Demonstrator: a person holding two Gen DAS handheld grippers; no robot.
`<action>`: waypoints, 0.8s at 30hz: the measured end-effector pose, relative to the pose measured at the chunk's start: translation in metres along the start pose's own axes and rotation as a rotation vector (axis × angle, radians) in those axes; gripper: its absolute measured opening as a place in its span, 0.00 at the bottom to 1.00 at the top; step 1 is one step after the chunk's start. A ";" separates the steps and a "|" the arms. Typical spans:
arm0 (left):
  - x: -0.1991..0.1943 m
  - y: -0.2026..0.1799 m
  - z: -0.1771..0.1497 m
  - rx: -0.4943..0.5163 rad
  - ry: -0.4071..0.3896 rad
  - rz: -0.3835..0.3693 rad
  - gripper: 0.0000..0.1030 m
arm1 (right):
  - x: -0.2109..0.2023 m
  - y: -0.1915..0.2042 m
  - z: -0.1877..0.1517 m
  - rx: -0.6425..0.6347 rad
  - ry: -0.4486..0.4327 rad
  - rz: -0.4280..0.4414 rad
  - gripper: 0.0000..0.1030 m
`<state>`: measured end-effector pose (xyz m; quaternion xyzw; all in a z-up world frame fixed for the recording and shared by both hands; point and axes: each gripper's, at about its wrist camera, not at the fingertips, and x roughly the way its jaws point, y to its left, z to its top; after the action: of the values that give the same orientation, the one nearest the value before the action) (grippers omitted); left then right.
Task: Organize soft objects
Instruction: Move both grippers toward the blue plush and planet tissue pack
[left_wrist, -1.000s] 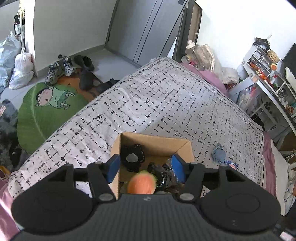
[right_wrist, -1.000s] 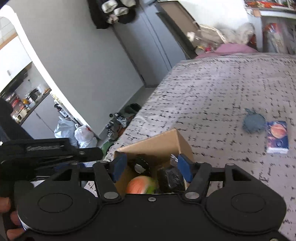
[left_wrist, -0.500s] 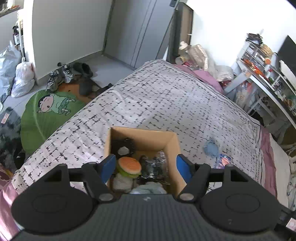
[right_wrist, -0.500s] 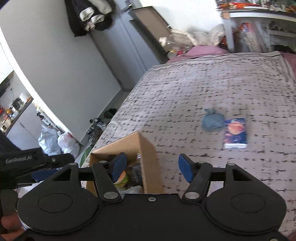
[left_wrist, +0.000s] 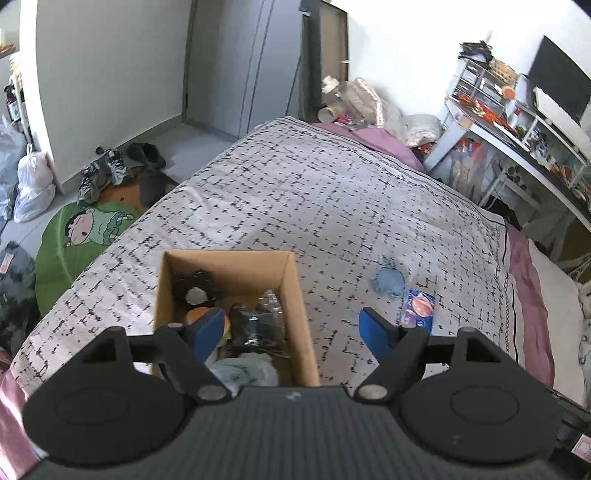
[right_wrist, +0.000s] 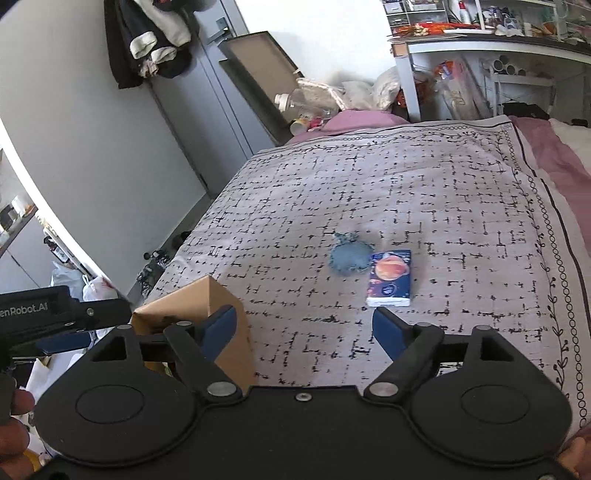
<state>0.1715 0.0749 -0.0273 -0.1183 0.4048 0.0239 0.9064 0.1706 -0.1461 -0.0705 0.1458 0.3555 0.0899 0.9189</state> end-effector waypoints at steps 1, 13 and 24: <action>0.001 -0.005 0.000 0.007 -0.001 0.002 0.76 | 0.000 -0.003 0.000 0.004 0.000 -0.001 0.80; 0.035 -0.048 -0.002 0.056 0.055 0.046 0.87 | 0.010 -0.045 0.002 0.066 -0.009 -0.097 1.00; 0.068 -0.079 0.007 0.119 0.074 0.050 0.88 | 0.033 -0.062 0.006 0.096 0.007 -0.126 1.00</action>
<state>0.2332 -0.0038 -0.0582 -0.0550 0.4414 0.0183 0.8954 0.2031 -0.1966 -0.1074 0.1665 0.3712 0.0153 0.9134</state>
